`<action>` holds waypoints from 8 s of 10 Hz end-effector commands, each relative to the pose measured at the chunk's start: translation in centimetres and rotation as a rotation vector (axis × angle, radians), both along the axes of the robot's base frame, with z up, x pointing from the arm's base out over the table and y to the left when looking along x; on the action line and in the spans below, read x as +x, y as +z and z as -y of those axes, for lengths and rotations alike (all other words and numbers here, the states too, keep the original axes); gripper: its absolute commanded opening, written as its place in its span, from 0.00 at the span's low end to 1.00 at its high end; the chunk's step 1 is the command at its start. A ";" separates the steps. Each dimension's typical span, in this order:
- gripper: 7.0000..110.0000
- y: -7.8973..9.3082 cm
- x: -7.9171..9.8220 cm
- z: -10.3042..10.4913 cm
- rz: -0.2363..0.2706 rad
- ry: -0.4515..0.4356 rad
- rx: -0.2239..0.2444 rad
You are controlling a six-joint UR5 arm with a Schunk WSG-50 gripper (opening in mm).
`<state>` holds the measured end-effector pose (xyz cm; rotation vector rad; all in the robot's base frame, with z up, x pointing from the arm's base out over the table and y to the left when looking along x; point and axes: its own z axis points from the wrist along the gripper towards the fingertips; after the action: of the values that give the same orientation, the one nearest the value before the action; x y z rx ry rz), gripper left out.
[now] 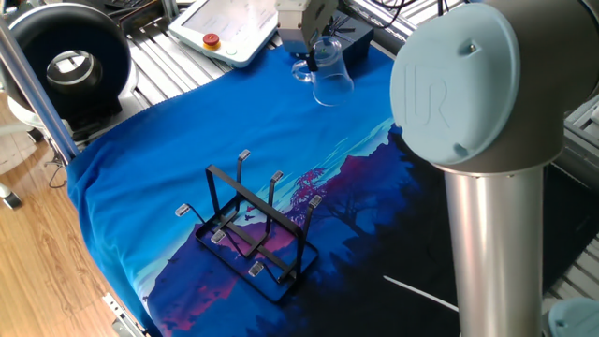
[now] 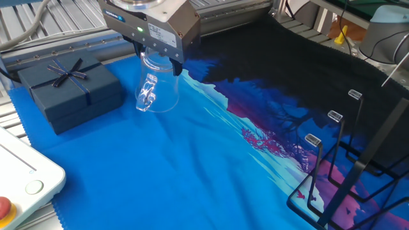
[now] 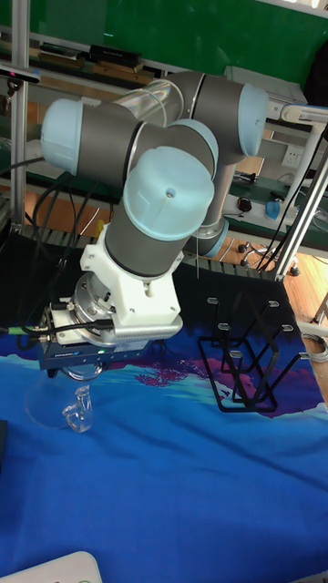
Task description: Take the cup off the cup rack
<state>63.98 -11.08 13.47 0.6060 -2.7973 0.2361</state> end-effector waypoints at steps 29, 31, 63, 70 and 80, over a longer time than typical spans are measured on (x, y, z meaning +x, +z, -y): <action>0.79 1.7 -1.2 -3.3 -0.163 -0.083 0.084; 0.57 0.3 -1.3 -4.2 -0.159 -0.120 0.089; 0.36 -1.8 11.5 -0.8 0.127 -0.350 0.195; 0.15 -1.8 8.5 1.4 0.015 -0.329 0.140; 0.15 -5.1 12.4 0.9 0.116 -0.359 0.185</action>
<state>75.46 -12.29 8.61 0.1577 -2.9587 -0.0451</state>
